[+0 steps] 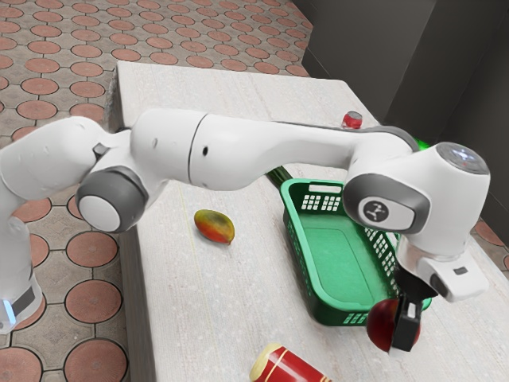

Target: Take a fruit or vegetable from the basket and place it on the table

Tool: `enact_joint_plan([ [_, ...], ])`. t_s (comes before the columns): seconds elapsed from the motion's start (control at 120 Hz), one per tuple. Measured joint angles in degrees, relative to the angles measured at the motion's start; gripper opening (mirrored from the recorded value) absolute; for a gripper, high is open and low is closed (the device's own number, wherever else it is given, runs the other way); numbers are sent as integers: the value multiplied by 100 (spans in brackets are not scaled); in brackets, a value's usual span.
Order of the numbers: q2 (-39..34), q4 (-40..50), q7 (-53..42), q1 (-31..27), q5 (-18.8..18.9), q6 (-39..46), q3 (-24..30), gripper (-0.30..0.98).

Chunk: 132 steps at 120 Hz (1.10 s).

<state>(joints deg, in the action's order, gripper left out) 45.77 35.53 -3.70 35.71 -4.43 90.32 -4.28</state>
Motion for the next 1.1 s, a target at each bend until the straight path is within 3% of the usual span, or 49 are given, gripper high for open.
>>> enact_joint_plan([
  [0.308, 942, -1114, 4, 108, -26, 145, 81, 22],
  [0.467, 1077, -1252, -1, 94, -68, 190, 90, 21],
  [0.525, 1086, -1262, -3, 95, -83, 201, 87, 28],
  [0.567, 1088, -1265, -5, 98, -93, 207, 89, 24],
  [0.658, 1087, -1266, -9, 102, -131, 211, 90, 49],
  [0.708, 1087, -1266, -12, 97, -155, 208, 105, 56],
  [1.1, 1054, -1233, -23, 101, -214, 192, 149, 68],
])
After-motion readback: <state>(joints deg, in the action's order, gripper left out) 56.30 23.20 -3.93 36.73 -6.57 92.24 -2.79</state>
